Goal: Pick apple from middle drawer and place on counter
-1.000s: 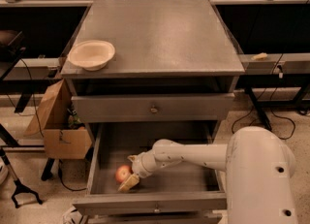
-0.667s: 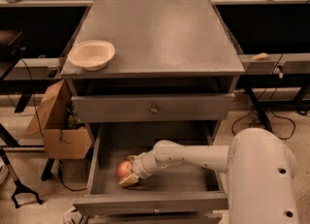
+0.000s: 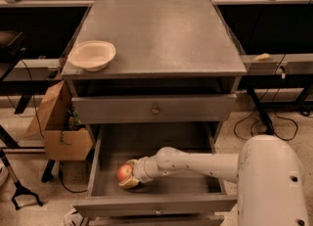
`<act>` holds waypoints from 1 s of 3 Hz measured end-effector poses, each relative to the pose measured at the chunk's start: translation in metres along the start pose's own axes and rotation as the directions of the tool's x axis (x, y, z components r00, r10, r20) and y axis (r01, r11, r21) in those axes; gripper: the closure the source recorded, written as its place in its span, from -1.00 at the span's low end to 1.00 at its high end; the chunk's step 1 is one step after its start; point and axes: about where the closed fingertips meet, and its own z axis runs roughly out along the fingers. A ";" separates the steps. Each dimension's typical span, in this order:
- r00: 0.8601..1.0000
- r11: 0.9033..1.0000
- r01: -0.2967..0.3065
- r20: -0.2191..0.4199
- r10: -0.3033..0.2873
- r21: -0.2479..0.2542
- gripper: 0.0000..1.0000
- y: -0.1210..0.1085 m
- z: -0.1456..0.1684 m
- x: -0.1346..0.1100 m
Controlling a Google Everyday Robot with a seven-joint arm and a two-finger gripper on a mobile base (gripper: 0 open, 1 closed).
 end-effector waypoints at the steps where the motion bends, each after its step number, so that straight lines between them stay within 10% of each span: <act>1: 0.999 0.998 0.039 0.029 -0.041 0.053 1.00 0.003 -0.011 -0.015; 3: 0.987 0.980 0.157 -0.044 -0.153 0.124 1.00 0.031 -0.042 -0.087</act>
Offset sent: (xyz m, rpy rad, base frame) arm -0.0131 0.0248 0.1248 -0.0546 -0.2736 0.0017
